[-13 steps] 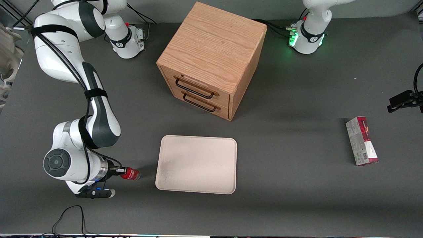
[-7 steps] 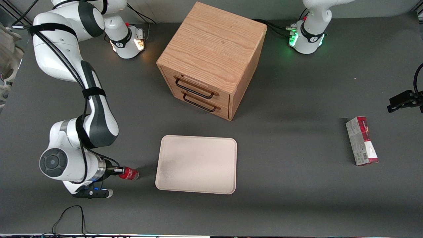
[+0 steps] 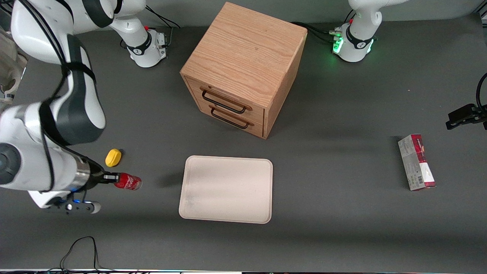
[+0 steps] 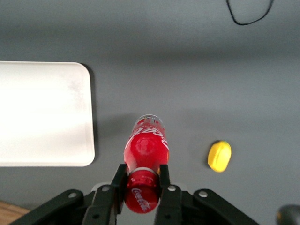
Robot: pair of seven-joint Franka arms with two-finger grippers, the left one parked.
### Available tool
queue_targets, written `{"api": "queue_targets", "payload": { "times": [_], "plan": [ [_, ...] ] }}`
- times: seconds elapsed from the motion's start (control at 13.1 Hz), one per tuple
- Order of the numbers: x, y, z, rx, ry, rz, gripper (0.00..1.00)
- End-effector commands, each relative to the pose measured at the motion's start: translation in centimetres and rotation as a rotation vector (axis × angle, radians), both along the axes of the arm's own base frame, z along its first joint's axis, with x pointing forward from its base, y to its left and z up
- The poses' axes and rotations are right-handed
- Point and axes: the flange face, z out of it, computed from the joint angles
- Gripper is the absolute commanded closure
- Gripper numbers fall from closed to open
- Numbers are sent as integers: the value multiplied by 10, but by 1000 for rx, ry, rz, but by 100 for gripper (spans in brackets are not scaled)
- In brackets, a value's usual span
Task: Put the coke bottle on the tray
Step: 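Lift the held bottle off the table with the right gripper, then carry the bottle over the white tray and lower it onto the tray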
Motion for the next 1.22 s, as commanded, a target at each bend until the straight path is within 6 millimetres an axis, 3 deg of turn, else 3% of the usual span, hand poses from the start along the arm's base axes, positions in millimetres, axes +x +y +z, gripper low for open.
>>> {"api": "queue_targets", "payload": {
  "times": [0.0,0.15,0.38,0.91,1.14],
  "plan": [
    [-17,-3,39,-5,-6,-26,100],
    [-22,-10,50,-4,0,-36,100],
    [-18,5,41,3,-6,-65,100],
    [1,101,-5,84,-119,-171,100],
    [16,119,-29,115,-189,-210,100]
  ]
}}
